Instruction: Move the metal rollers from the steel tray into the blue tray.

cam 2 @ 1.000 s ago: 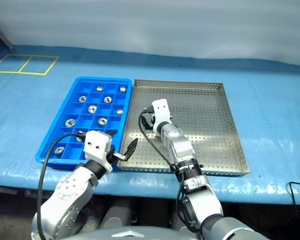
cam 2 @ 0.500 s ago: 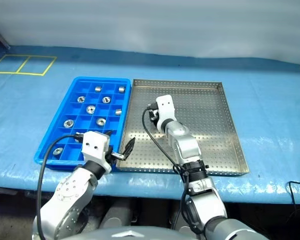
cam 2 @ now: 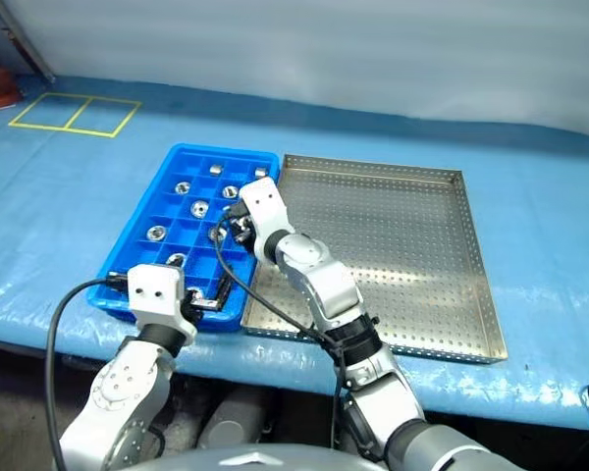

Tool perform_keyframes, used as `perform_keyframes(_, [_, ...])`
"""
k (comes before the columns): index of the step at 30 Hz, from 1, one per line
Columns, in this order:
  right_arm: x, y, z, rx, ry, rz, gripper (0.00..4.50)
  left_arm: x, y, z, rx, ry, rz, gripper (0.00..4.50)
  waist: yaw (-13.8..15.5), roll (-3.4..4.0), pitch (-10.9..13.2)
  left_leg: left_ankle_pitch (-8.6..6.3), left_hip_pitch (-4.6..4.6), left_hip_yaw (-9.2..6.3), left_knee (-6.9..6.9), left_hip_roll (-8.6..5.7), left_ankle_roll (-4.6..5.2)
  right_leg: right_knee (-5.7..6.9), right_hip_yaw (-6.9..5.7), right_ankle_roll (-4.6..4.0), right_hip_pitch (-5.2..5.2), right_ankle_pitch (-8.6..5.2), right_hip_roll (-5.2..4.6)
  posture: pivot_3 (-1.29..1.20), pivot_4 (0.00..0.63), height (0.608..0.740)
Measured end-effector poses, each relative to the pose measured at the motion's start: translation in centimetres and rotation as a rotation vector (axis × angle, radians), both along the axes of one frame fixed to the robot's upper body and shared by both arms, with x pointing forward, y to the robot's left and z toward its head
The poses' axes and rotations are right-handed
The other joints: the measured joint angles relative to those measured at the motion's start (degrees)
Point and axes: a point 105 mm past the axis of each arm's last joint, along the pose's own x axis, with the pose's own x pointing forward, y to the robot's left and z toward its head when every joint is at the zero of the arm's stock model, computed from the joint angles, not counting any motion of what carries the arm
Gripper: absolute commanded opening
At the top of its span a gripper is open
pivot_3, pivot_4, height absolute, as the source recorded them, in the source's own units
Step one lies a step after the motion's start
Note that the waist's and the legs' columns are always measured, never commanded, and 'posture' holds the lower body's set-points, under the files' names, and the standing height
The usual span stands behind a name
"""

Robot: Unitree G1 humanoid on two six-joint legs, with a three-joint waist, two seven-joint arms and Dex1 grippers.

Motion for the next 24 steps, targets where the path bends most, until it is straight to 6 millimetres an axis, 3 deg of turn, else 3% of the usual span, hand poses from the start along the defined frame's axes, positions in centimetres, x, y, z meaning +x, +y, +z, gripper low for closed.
perform_keyframes(7, [-1.4,0.6,-1.6,-0.020,0.050,0.047,1.72,-0.3,-0.2,-0.4,0.000,0.016,-0.019,4.50,1.83,0.00,0.00,0.00,-0.02,-0.03,0.00,0.03,0.00,-0.05,-0.07,0.01,-0.01,-0.01,0.03,0.47,0.150,0.740])
perform_keyframes(15, [-1.3,-0.9,-1.2,-0.017,0.020,0.021,4.36,-0.2,-0.5,-0.1,0.001,0.001,-0.045,4.50,3.71,0.01,-0.03,0.00,-0.03,-0.08,0.00,0.03,-0.01,-0.34,-0.15,0.00,0.11,-0.02,0.03,0.40,0.150,0.740])
perform_keyframes(16, [-1.3,-1.3,-0.9,-0.015,0.015,0.011,4.49,-0.2,-0.5,0.0,0.003,-0.002,-0.050,4.50,3.82,0.01,-0.03,-0.01,-0.06,-0.07,0.01,0.03,0.00,-0.41,-0.15,-0.01,0.12,-0.02,0.02,0.37,0.150,0.740])
perform_keyframes(20, [-1.4,-2.9,-0.5,0.001,0.016,-0.023,4.49,0.4,-1.2,0.8,0.013,-0.035,-0.115,4.50,3.24,0.01,-0.03,-0.02,-0.19,0.00,0.03,0.01,0.03,-0.60,-0.10,0.10,0.11,0.08,0.02,0.28,0.150,0.740])
perform_keyframes(24, [-1.5,-5.5,1.6,0.063,-0.020,-0.067,4.49,1.3,-2.1,1.4,0.019,-0.059,-0.201,4.50,1.70,0.02,-0.03,-0.04,-0.22,-0.06,0.02,0.00,0.06,-0.62,-0.14,0.26,0.11,0.19,0.03,0.20,0.150,0.740])
